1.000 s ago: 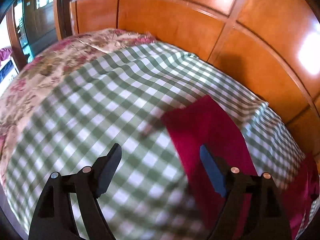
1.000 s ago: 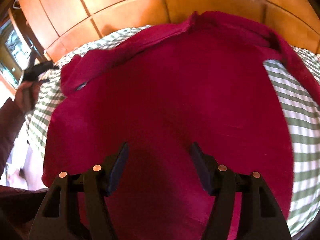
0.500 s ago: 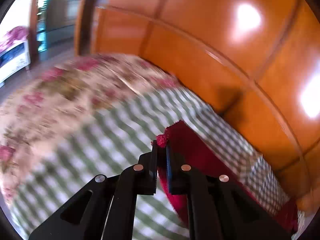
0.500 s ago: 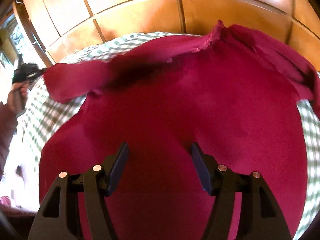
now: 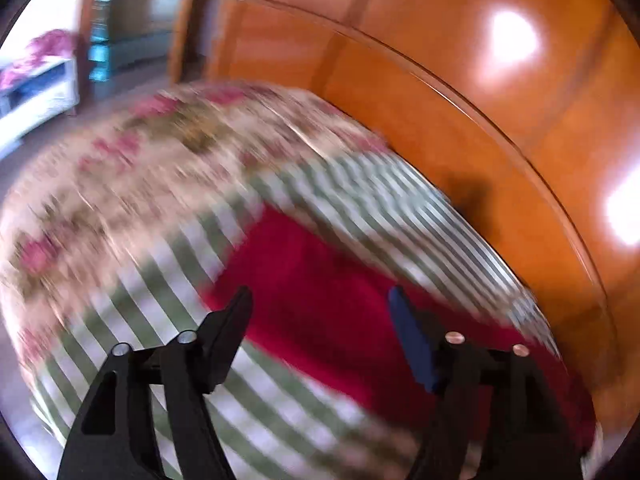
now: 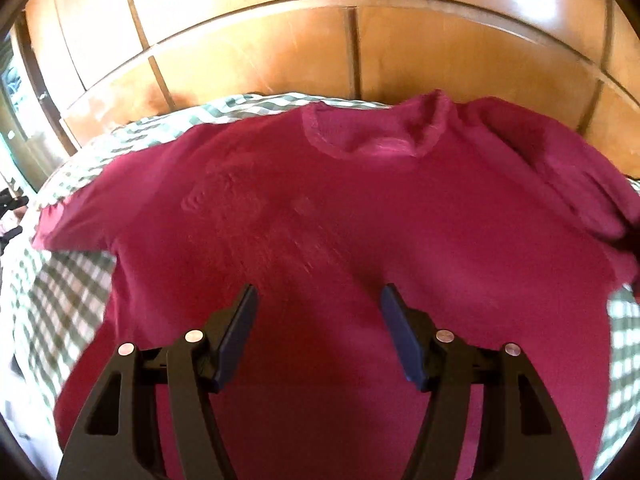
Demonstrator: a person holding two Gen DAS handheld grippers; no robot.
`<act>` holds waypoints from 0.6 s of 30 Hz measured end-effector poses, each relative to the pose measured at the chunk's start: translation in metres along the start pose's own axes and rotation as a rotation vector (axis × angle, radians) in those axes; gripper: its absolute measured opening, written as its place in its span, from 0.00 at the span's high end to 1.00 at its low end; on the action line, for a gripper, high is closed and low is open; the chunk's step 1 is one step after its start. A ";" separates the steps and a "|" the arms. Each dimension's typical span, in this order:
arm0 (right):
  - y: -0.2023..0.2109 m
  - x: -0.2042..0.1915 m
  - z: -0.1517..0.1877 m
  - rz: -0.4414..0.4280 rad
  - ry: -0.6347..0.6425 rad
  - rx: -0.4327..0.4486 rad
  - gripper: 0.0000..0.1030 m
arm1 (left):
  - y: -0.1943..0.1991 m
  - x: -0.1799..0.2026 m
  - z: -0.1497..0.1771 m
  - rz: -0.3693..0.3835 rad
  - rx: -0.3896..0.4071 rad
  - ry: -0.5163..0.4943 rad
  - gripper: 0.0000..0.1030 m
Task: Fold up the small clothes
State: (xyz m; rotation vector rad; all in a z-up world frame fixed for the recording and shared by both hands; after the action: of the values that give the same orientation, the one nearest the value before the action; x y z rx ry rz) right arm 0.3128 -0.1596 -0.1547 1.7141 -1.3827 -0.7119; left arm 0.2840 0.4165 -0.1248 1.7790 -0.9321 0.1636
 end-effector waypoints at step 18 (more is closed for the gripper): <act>0.122 0.091 0.203 0.072 -0.290 -0.096 0.31 | 0.099 0.049 0.337 0.498 -0.694 -0.306 0.42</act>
State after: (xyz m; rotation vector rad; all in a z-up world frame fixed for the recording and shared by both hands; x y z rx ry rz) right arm 0.1051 -0.3052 -0.1507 1.5216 -1.5704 -0.9998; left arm 0.1462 0.0926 -0.1671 0.9250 -1.4355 -0.1162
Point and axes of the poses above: each gripper's, at about its wrist camera, not at the fingertips, and y roughly against the way its jaws point, x to its right, z to its underside, the point moved 9 cm from there along -y, roughly the way its jaws point, and after that the axes turned 15 degrees about y, right-handed, at the moved point
